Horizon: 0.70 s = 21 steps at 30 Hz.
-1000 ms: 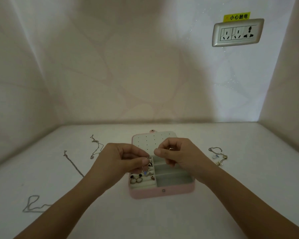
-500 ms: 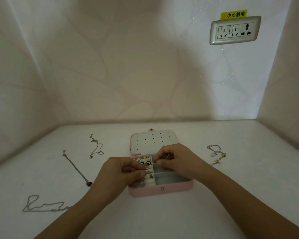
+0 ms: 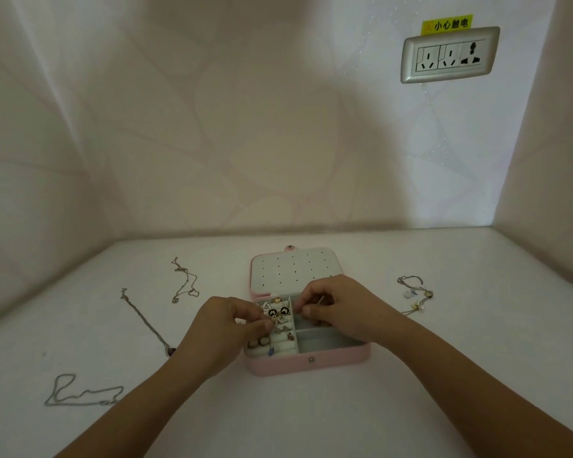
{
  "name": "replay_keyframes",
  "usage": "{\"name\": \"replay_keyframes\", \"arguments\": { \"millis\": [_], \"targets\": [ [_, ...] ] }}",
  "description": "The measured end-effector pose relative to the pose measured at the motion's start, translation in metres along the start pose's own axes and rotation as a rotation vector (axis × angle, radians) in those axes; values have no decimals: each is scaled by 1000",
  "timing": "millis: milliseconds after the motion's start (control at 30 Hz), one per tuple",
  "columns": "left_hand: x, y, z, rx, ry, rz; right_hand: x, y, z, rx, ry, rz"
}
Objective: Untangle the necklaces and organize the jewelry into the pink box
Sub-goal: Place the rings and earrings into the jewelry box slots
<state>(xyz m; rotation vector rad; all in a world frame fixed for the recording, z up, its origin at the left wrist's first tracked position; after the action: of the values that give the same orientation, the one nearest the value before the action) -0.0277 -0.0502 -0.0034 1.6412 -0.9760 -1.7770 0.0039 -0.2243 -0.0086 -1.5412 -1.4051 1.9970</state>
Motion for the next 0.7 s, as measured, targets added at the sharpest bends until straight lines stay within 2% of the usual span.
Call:
{"name": "replay_keyframes", "arguments": {
  "millis": [533, 700],
  "targets": [
    [6, -2, -11, -43, -46, -239, 0, -1, 1, 16, -12, 42],
    [5, -1, -10, -28, -4, -243, 0, -2, 2, 18, -14, 40]
  ]
}}
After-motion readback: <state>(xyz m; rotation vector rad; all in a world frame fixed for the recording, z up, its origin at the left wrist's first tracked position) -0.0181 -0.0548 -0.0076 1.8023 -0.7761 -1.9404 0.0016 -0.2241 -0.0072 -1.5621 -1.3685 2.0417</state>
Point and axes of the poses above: each hand's wrist, its own z-axis away from the middle knuckle, its own x-axis out of the palm, y = z × x, the point moved 5 cm from there along -z, towards the middle knuckle, and after that the axes turned 10 degrees about -y, right-handed, at the moved point
